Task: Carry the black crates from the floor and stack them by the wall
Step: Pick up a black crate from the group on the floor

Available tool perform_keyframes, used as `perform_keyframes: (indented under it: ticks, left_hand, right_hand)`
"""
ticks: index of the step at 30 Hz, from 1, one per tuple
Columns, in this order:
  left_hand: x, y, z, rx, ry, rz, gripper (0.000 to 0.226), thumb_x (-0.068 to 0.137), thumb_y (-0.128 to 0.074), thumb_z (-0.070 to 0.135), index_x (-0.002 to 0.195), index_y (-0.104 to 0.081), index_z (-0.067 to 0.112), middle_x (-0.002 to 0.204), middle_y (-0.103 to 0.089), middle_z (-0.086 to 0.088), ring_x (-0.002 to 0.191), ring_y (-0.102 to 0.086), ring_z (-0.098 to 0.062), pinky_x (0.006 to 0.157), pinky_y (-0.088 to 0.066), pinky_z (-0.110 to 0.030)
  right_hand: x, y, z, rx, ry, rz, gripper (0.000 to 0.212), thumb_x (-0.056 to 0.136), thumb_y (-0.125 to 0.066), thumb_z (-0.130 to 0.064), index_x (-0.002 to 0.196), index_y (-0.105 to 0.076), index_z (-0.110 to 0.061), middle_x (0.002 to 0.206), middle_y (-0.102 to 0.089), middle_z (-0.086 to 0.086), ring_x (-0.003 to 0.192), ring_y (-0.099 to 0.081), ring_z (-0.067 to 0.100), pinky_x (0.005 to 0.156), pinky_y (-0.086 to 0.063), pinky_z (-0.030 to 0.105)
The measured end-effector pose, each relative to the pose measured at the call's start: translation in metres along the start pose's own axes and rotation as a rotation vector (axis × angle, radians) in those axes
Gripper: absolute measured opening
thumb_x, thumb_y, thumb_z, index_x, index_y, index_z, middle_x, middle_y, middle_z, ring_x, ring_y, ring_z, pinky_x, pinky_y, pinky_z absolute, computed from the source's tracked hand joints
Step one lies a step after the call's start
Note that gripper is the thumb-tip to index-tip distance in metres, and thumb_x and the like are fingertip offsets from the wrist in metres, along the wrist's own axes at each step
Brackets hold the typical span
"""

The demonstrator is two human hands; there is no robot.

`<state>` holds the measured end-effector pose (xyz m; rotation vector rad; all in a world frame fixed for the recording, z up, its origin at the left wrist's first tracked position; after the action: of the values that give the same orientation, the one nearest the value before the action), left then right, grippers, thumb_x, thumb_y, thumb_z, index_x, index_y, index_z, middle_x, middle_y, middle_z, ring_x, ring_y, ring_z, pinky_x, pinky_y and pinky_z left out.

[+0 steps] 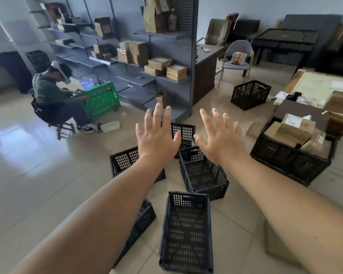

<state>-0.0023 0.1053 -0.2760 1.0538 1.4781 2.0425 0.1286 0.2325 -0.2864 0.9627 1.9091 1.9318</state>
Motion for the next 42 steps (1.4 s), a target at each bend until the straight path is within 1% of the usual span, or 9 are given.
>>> perform_keyframes:
  ticks: [4, 7, 10, 15, 22, 29, 33, 37, 42]
  left_hand:
    - [-0.011, -0.043, -0.018, -0.039, 0.038, -0.098, 0.078, 0.098, -0.039, 0.056, 0.162, -0.001, 0.032, 0.171, 0.005, 0.001, 0.157, 0.005, -0.026, 0.123, -0.011, -0.061]
    - [-0.013, -0.075, -0.037, -0.058, 0.077, -0.171, 0.078, 0.099, -0.037, 0.057, 0.162, 0.001, 0.031, 0.171, 0.006, 0.002, 0.157, 0.006, -0.025, 0.123, -0.009, -0.060]
    - [-0.013, -0.097, -0.051, -0.073, 0.095, -0.222, 0.078, 0.100, -0.034, 0.058, 0.163, 0.003, 0.031, 0.171, 0.008, 0.002, 0.157, 0.007, -0.025, 0.124, -0.008, -0.059]
    - [-0.002, -0.129, -0.084, -0.094, 0.144, -0.280, 0.077, 0.099, -0.033, 0.059, 0.163, 0.002, 0.032, 0.172, 0.007, 0.003, 0.158, 0.007, -0.024, 0.124, -0.008, -0.058]
    - [-0.006, -0.160, -0.124, -0.119, 0.265, -0.350, 0.076, 0.100, -0.034, 0.058, 0.162, 0.003, 0.033, 0.171, 0.008, 0.004, 0.157, 0.007, -0.023, 0.124, -0.007, -0.059]
    - [-0.005, -0.200, -0.132, -0.092, 0.443, -0.405, 0.077, 0.100, -0.032, 0.059, 0.163, 0.003, 0.032, 0.172, 0.011, 0.004, 0.157, 0.008, -0.023, 0.124, -0.007, -0.057]
    - [-0.004, -0.229, -0.126, -0.053, 0.605, -0.411, 0.076, 0.101, -0.030, 0.059, 0.163, 0.002, 0.031, 0.172, 0.010, 0.003, 0.157, 0.007, -0.023, 0.124, -0.008, -0.057]
    - [-0.014, -0.250, -0.103, -0.012, 0.791, -0.437, 0.075, 0.101, -0.030, 0.057, 0.163, 0.003, 0.030, 0.172, 0.009, 0.002, 0.158, 0.005, -0.024, 0.124, -0.010, -0.057]
    - [-0.041, -0.268, -0.068, -0.018, 0.949, -0.450, 0.076, 0.101, -0.033, 0.056, 0.163, 0.002, 0.030, 0.172, 0.007, 0.002, 0.157, 0.003, -0.023, 0.122, -0.012, -0.057]
  right_hand:
    - [-0.006, -0.053, -0.006, -0.016, -0.022, -0.139, 0.077, 0.100, -0.031, -0.064, 0.163, 0.001, -0.034, 0.170, -0.014, 0.010, 0.154, -0.016, 0.037, 0.120, -0.021, 0.060]
    - [-0.003, -0.087, -0.013, -0.050, -0.022, -0.220, 0.076, 0.100, -0.028, -0.064, 0.163, 0.002, -0.032, 0.170, -0.017, 0.010, 0.154, -0.016, 0.035, 0.122, -0.021, 0.056]
    - [0.004, -0.108, -0.020, -0.046, -0.036, -0.273, 0.075, 0.101, -0.028, -0.062, 0.163, 0.002, -0.032, 0.170, -0.017, 0.009, 0.155, -0.016, 0.033, 0.124, -0.020, 0.052]
    - [0.022, -0.141, -0.039, 0.000, -0.085, -0.365, 0.075, 0.102, -0.031, -0.061, 0.163, 0.002, -0.033, 0.171, -0.013, 0.008, 0.156, -0.013, 0.032, 0.124, -0.019, 0.050]
    - [0.047, -0.180, -0.054, -0.010, -0.033, -0.445, 0.074, 0.103, -0.030, -0.060, 0.164, 0.001, -0.031, 0.170, -0.015, 0.010, 0.155, -0.016, 0.033, 0.124, -0.021, 0.049]
    - [0.083, -0.227, -0.053, -0.003, 0.122, -0.510, 0.075, 0.103, -0.031, -0.059, 0.164, -0.001, -0.029, 0.169, -0.019, 0.010, 0.152, -0.023, 0.032, 0.122, -0.026, 0.050]
    - [0.110, -0.262, -0.044, 0.007, 0.264, -0.545, 0.075, 0.103, -0.031, -0.060, 0.164, -0.002, -0.028, 0.168, -0.021, 0.009, 0.151, -0.025, 0.031, 0.120, -0.027, 0.049]
    - [0.115, -0.299, -0.025, 0.068, 0.332, -0.646, 0.075, 0.102, -0.033, -0.059, 0.164, -0.005, -0.026, 0.162, -0.028, 0.009, 0.144, -0.033, 0.031, 0.115, -0.032, 0.047]
    - [0.101, -0.328, 0.001, 0.053, 0.437, -0.755, 0.076, 0.103, -0.035, -0.057, 0.164, -0.004, -0.025, 0.160, -0.029, 0.010, 0.143, -0.034, 0.032, 0.114, -0.033, 0.045]
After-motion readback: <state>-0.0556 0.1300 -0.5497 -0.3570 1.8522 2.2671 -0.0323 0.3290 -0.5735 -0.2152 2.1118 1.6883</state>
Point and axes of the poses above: each hand's wrist, its own x-axis towards the middle knuckle, its own y-axis out of the back of the hand, z = x × y, the point moved 8 cm from there along x, towards the middle knuckle
